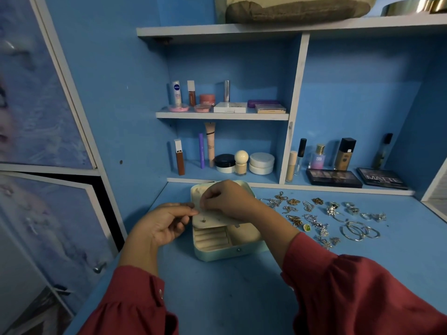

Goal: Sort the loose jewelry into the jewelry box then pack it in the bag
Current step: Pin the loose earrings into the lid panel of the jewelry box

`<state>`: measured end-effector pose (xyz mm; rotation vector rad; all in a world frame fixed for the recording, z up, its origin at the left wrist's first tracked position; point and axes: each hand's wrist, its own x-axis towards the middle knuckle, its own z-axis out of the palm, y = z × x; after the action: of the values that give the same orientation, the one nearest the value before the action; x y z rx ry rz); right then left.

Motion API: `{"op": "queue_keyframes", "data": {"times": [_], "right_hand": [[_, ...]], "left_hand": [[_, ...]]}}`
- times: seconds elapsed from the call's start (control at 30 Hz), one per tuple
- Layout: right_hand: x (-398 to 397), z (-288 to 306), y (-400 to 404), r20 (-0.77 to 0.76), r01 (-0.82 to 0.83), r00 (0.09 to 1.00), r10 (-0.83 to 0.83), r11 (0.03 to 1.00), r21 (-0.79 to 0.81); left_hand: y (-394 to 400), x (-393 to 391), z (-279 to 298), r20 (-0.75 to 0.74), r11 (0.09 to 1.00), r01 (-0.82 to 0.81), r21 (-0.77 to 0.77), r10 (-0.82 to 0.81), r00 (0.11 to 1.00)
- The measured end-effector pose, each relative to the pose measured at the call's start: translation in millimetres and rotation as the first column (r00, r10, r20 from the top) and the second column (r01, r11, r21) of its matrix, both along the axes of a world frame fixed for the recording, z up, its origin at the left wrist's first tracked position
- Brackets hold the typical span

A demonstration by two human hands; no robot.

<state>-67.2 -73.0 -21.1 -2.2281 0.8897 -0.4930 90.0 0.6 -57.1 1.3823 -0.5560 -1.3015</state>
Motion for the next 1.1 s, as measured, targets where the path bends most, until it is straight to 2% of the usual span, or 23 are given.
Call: {"op": "queue_keyframes", "data": {"times": [0.43,0.9,1.1], "right_hand": [[-1,-2,-1,-0.009,-0.004,1.0,0.004,1.0,-0.009],[1,11,-5,-0.179,-0.082,0.982,0.057,0.987,-0.14],[6,18,-4,-0.341,-0.22,0.934,0.105,0.922,-0.32]], "left_hand": [[2,-2,2,0.004,1.0,0.01,-0.011,-0.01,1.0],[2,-2,3,0.021,1.0,0.018,-0.015,-0.018,1.0],[3,-3,3,0.035,1.0,0.005,-0.018,-0.005,0.999]]}}
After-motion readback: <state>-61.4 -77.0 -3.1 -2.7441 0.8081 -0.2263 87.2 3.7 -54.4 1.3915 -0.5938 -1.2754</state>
